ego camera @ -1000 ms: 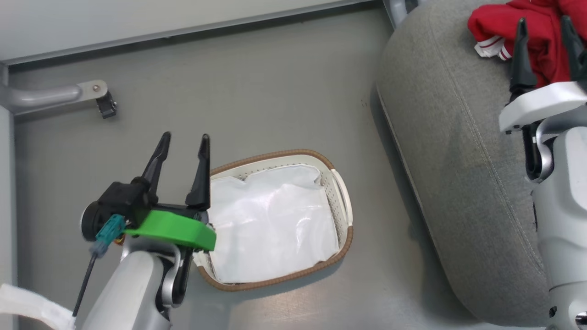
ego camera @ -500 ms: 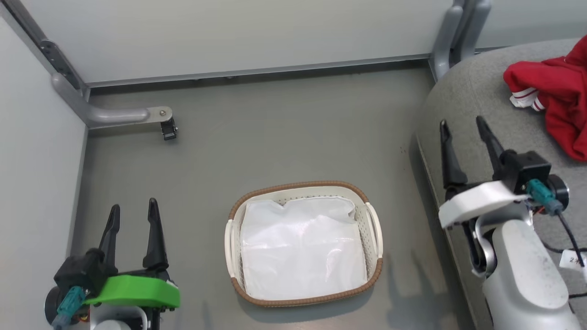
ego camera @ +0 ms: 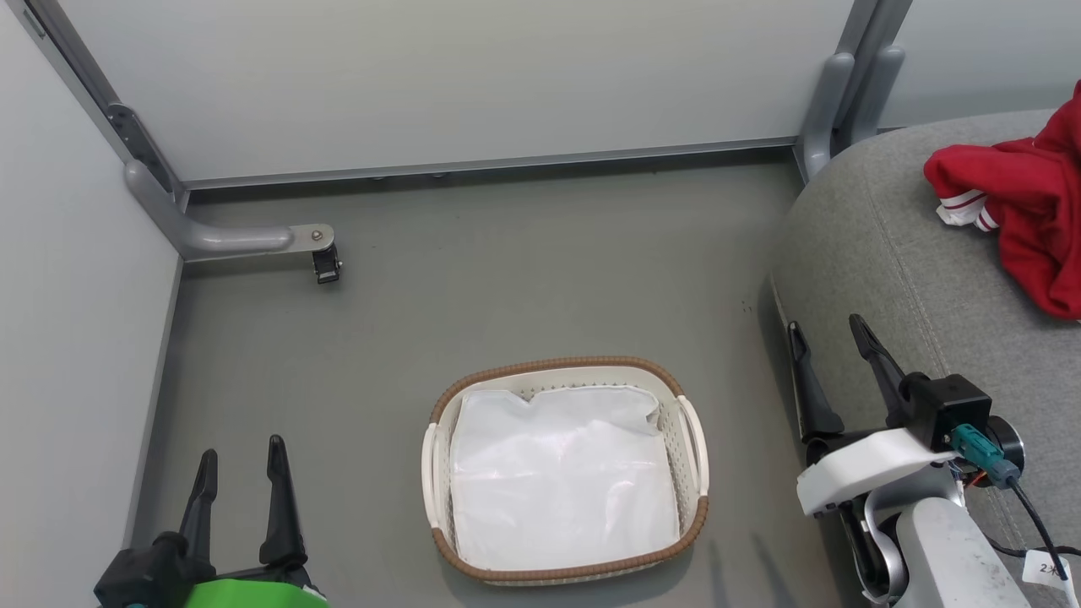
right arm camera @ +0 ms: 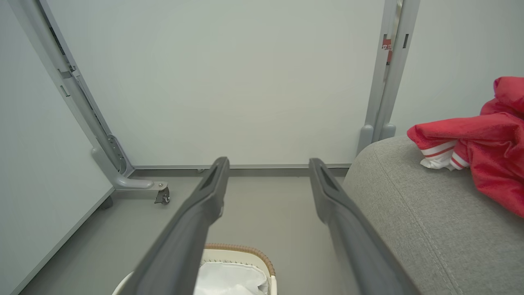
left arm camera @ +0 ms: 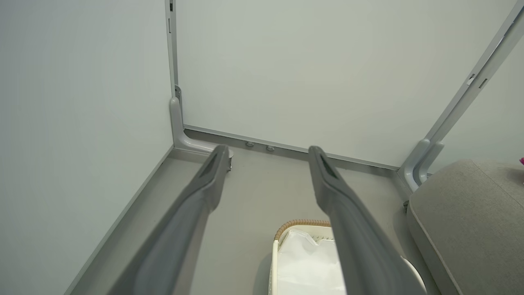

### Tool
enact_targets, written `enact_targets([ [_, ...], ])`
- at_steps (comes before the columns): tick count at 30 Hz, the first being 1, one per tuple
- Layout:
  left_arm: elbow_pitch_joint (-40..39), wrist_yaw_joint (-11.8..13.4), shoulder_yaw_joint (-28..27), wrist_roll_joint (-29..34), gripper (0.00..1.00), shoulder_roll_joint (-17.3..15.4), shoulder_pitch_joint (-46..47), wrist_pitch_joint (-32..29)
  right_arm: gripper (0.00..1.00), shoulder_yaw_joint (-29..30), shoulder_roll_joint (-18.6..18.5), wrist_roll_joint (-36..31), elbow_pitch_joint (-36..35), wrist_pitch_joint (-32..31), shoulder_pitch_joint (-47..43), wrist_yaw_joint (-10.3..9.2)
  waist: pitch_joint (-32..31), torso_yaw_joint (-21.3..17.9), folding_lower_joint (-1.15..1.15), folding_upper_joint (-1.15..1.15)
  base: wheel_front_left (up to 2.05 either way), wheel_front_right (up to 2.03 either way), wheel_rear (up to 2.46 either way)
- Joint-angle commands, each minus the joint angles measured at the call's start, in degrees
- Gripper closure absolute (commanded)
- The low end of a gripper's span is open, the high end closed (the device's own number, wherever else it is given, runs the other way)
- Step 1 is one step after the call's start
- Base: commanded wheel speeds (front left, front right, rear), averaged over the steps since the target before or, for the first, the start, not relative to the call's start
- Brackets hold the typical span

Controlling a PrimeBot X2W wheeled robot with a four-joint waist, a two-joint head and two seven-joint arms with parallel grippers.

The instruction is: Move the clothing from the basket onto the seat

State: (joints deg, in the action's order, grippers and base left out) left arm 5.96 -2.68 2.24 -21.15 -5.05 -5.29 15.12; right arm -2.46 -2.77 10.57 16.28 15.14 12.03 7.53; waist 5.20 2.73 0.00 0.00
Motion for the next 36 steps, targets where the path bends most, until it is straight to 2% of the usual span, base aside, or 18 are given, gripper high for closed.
enact_targets([
  [1, -0.03, -0.45, -0.32, 0.33, 0.0, 0.17, -0.9, 0.04, 0.0, 0.12, -0.23, -0.79, -0.13, 0.0, -0.89, -0.08, -0.25, -0.11, 0.0, 0.0, 0.0, 0.0, 0.0],
  [14, 1.21, -1.86, -1.02, 1.44, 0.0, 1.38, -1.66, 0.04, 0.0, -1.22, -0.23, -0.42, 0.91, 0.0, -2.18, -0.08, -1.8, -0.16, 0.0, 0.0, 0.0, 0.0, 0.0],
  [36, 2.67, -2.71, -1.78, 2.5, 0.0, 1.86, -0.64, 0.04, 0.0, -2.01, -0.23, 0.26, 1.55, 0.0, -1.79, -0.08, -1.94, 0.13, 0.0, 0.0, 0.0, 0.0, 0.0],
])
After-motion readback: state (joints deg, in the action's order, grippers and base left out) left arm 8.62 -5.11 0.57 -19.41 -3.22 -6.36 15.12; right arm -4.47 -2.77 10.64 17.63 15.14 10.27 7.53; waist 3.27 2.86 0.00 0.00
